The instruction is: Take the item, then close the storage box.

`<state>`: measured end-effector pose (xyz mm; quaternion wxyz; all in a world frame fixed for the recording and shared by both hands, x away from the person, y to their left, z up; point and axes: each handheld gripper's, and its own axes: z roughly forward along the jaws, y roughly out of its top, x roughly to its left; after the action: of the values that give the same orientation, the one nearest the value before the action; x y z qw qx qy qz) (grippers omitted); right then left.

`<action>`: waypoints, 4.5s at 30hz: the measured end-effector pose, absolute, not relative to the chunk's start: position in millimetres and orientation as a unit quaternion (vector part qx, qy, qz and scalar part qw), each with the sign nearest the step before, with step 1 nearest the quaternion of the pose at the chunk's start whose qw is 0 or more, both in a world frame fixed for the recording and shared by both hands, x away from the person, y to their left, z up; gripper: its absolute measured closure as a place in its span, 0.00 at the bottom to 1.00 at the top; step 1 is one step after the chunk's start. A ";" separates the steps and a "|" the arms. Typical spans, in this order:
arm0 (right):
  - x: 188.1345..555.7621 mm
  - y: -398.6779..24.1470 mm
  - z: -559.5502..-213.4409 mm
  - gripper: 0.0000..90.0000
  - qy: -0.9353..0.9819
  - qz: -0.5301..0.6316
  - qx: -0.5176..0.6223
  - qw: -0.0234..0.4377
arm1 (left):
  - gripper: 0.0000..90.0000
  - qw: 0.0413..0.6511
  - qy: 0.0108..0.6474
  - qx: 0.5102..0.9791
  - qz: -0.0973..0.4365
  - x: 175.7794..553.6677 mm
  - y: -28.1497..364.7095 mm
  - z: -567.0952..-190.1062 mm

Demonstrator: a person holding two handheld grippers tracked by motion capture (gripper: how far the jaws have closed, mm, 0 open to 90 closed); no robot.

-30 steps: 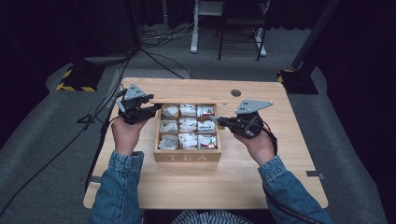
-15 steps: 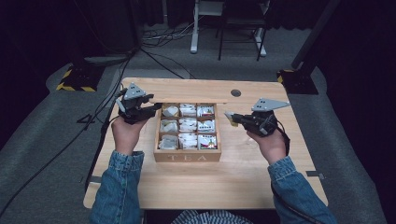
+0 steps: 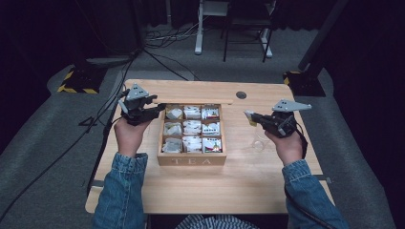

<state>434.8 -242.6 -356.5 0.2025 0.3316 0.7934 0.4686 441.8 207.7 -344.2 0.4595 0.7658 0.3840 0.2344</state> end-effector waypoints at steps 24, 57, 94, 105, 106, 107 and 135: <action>436.7 -289.3 -393.1 1.00 0.762 0.463 0.405 0.203 | 0.58 0.458 0.384 0.766 0.236 441.2 207.2 -344.4; 431.4 -322.4 -418.4 0.64 0.748 0.447 0.443 0.211 | 0.57 0.449 0.383 0.773 0.234 439.4 205.6 -344.9; 442.3 -360.6 -480.8 0.60 0.760 0.382 0.494 0.182 | 0.54 0.382 0.402 0.801 0.226 414.9 194.2 -356.5; 445.5 -354.9 -485.6 0.56 0.765 0.380 0.490 0.175 | 0.54 0.372 0.410 0.807 0.204 407.4 196.1 -361.9; 446.0 -354.1 -485.8 0.56 0.768 0.377 0.486 0.180 | 0.54 0.372 0.408 0.808 0.205 406.4 196.7 -362.2; 446.7 -353.4 -485.7 0.56 0.770 0.375 0.482 0.182 | 0.55 0.373 0.409 0.808 0.202 405.3 197.1 -362.6; 457.8 -340.8 -489.7 0.55 0.782 0.373 0.463 0.188 | 0.54 0.329 0.415 0.832 0.164 386.8 197.2 -384.3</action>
<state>457.8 -340.8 -489.7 0.1880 0.4626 0.7821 0.3727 386.8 197.2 -384.3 0.3289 0.8323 0.4148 0.1641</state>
